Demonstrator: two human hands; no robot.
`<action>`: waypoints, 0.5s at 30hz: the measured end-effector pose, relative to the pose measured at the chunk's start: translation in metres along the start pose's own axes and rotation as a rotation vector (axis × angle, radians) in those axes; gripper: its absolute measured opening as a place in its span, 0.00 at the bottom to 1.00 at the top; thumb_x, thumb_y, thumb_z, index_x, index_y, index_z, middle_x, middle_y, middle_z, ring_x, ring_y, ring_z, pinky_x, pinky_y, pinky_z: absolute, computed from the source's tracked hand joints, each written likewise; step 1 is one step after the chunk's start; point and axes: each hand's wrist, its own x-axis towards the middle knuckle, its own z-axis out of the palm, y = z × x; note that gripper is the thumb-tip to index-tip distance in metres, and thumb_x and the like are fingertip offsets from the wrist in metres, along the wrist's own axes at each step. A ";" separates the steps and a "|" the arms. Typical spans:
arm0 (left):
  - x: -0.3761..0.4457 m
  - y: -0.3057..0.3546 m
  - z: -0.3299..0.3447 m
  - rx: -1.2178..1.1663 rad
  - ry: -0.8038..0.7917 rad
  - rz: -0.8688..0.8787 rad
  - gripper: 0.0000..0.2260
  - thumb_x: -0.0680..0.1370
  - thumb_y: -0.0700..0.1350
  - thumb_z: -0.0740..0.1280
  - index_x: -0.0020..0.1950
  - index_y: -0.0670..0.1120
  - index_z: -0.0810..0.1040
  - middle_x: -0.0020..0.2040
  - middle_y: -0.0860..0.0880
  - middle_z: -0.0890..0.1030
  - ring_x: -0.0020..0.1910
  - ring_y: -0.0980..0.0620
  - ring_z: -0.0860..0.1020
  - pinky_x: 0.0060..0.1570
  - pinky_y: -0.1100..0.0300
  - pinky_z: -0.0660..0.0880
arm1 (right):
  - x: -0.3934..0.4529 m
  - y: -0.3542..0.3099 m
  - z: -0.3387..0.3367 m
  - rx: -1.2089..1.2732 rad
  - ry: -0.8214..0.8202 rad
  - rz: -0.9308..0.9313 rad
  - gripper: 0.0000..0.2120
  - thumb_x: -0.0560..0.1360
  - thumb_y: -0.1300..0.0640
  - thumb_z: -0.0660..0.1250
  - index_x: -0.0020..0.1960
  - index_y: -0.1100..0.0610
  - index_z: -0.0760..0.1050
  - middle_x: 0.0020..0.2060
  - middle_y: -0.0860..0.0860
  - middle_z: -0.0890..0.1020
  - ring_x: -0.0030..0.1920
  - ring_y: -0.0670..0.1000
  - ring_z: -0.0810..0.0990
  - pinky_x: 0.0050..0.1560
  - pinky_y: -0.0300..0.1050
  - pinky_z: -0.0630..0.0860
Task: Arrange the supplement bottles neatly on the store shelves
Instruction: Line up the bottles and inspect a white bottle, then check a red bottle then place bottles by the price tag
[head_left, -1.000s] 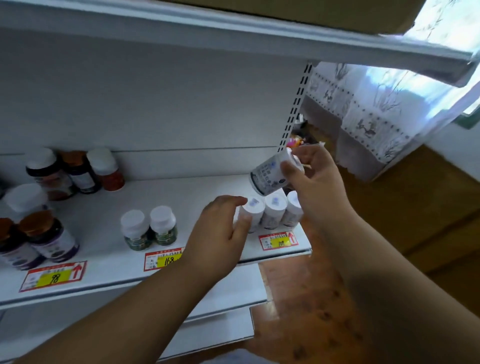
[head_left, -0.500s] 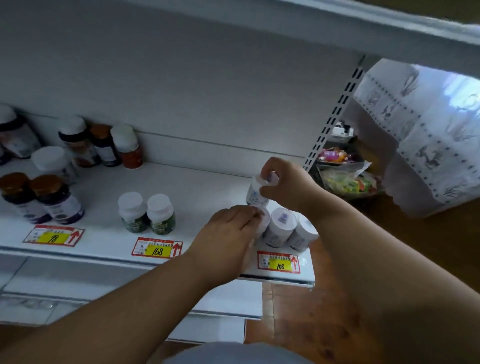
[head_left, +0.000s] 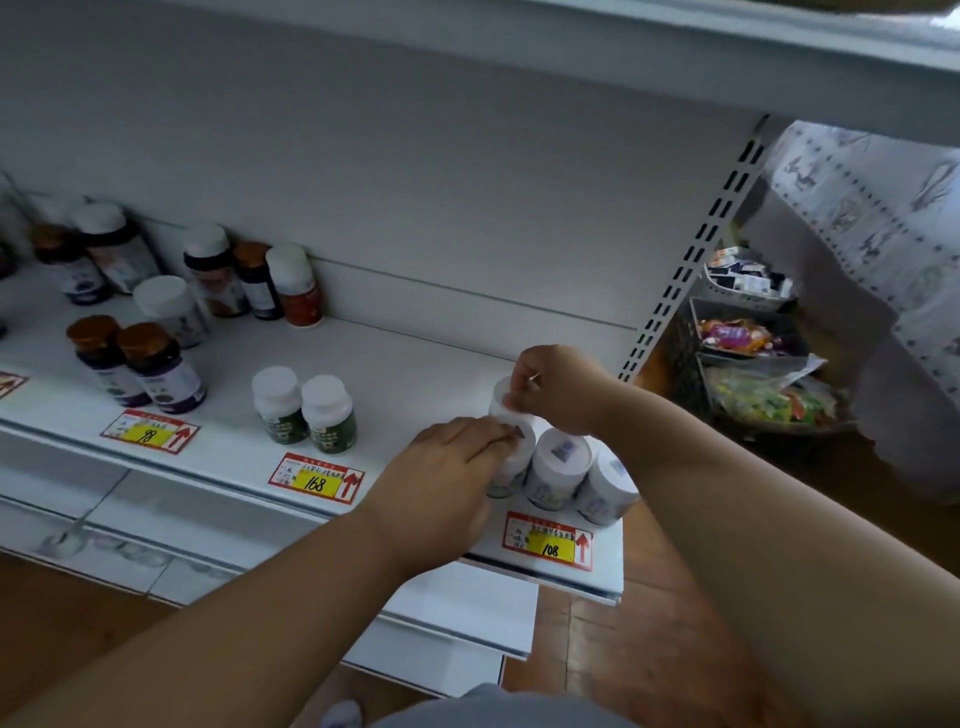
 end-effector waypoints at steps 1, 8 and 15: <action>0.000 0.001 0.000 -0.004 0.001 -0.002 0.28 0.70 0.43 0.66 0.70 0.48 0.70 0.67 0.49 0.75 0.63 0.48 0.74 0.64 0.52 0.71 | 0.000 -0.001 0.002 0.001 0.008 0.003 0.09 0.73 0.50 0.71 0.46 0.55 0.77 0.39 0.47 0.77 0.35 0.46 0.72 0.34 0.39 0.70; -0.004 0.005 -0.006 -0.076 0.047 -0.035 0.28 0.72 0.41 0.66 0.72 0.51 0.67 0.70 0.52 0.70 0.68 0.51 0.69 0.69 0.54 0.65 | -0.004 -0.002 0.001 -0.027 0.026 0.009 0.09 0.75 0.49 0.67 0.48 0.54 0.75 0.42 0.47 0.77 0.41 0.49 0.76 0.38 0.43 0.73; -0.013 -0.021 -0.031 -0.199 0.283 -0.236 0.23 0.72 0.39 0.65 0.67 0.47 0.72 0.64 0.49 0.75 0.62 0.52 0.70 0.64 0.64 0.61 | -0.004 -0.040 0.008 0.046 0.312 -0.162 0.06 0.76 0.51 0.66 0.47 0.53 0.76 0.46 0.49 0.78 0.48 0.50 0.76 0.43 0.41 0.67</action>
